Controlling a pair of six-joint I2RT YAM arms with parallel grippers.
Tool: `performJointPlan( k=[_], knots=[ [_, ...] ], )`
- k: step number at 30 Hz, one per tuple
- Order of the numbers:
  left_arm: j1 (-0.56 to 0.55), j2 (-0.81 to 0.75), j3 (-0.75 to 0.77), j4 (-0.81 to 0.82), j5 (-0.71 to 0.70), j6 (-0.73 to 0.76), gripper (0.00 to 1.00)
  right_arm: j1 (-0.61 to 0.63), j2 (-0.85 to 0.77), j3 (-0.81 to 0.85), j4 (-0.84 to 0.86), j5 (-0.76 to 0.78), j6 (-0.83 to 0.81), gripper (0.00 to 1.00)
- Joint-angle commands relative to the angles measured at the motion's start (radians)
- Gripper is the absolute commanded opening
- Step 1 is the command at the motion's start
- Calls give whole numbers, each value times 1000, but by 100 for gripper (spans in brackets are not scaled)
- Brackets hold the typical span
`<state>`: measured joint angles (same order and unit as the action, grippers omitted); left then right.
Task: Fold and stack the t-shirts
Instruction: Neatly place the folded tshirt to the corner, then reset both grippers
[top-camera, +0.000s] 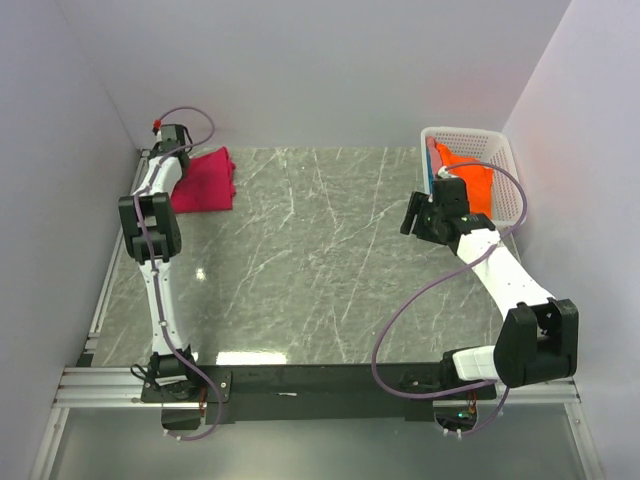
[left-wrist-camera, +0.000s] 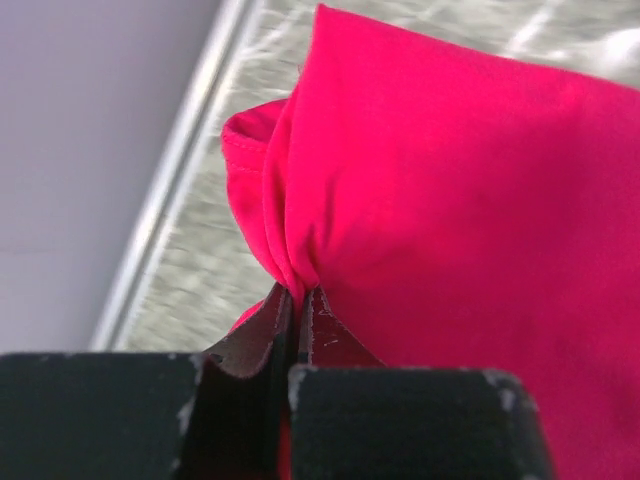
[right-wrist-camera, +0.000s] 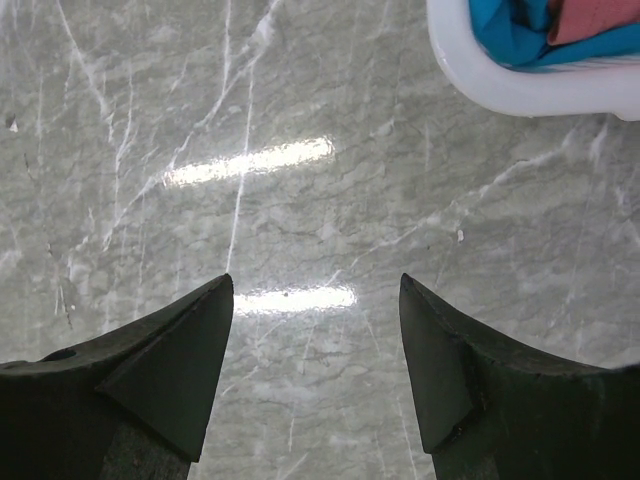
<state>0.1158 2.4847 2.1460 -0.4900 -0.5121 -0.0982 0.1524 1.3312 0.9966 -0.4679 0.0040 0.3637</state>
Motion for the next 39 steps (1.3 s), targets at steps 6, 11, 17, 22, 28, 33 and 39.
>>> performJointPlan(
  k=[6,11,17,22,28,33,39],
  knots=[
    [30,63,175,-10,-117,115,2,-10,-4,50,-12,37,-2,74],
    [36,26,140,40,-129,164,21,-10,-1,51,-9,1,-3,73],
    [39,6,179,16,-200,147,68,-10,-7,54,-14,-1,9,73],
    [30,-110,190,-70,-177,40,100,-10,-58,42,-6,14,20,73],
    [7,-430,33,-147,62,-247,99,-8,-164,-33,67,31,70,73],
    [-109,-849,-609,144,255,-440,99,-10,-299,-179,213,-1,103,73],
    [-365,-1156,-1087,386,205,-563,100,-8,-412,-288,279,27,109,74]
  ],
)
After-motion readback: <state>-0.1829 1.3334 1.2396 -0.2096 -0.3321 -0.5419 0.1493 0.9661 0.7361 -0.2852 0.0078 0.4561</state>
